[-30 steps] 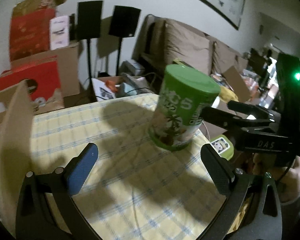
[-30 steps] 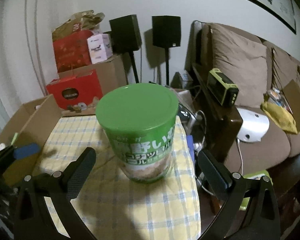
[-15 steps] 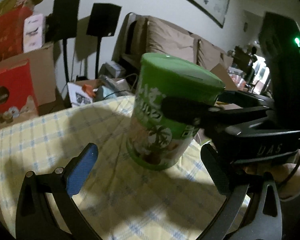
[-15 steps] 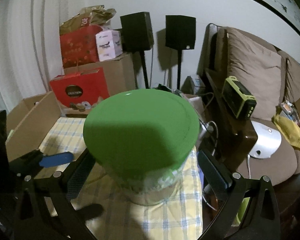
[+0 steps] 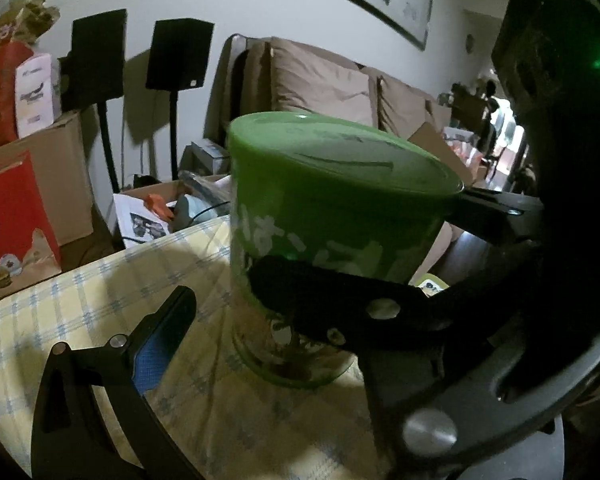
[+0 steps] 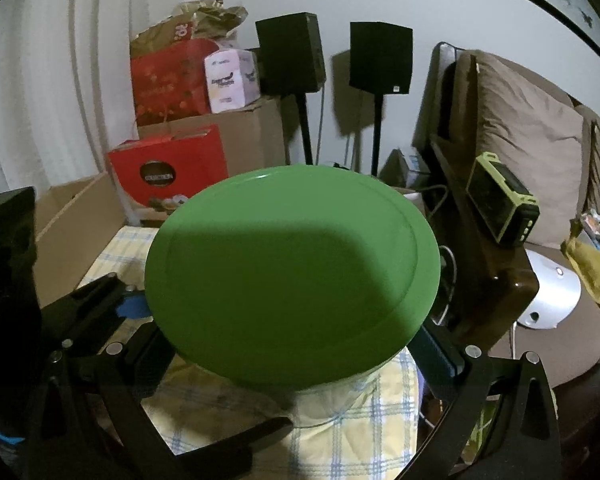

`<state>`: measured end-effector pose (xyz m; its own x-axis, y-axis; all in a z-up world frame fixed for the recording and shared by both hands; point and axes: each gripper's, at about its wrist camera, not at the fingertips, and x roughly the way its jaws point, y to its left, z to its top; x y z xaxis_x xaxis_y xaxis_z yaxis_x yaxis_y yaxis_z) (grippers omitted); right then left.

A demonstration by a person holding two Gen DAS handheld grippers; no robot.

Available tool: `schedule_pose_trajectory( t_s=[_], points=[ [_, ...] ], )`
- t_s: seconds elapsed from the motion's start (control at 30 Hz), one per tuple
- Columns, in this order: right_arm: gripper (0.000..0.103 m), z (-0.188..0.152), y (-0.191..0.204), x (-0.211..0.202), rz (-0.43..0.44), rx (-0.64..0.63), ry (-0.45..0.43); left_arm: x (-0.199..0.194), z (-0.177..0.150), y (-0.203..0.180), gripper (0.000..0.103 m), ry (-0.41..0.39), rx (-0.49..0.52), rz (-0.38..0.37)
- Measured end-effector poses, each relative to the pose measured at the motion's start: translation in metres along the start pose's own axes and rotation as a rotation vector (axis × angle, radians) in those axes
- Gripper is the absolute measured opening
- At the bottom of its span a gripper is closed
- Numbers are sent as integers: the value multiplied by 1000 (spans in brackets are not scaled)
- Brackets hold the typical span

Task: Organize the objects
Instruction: 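Grasp the green-lidded canister with the left tool and the right tool, then lift the canister with both tools and carry it over the box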

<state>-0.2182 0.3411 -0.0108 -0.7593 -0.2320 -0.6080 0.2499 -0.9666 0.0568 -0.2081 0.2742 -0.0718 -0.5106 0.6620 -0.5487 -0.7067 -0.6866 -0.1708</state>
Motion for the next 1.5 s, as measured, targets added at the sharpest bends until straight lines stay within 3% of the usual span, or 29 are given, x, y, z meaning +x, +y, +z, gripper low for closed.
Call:
schedule_pose_trajectory(
  t_s=[0.23,0.4,0.73,1.2,1.5],
  points=[
    [103,2,3,1,31,13,-3,-2,4,-15,99,-17,78,11],
    [103,1,11,-6,26,27,-2,-12,6,-16,95,-25,71,27],
    [103,19,34,-41,111,68,-22,-71,16,-25,94,-91,75,96],
    [103,62,114,-84,210,15,-39,-176,36,-12,94,-140,44,205],
    [103,91,184,-81,315,-35,-26,-244,42,31,93,-130,22,305]
  ],
)
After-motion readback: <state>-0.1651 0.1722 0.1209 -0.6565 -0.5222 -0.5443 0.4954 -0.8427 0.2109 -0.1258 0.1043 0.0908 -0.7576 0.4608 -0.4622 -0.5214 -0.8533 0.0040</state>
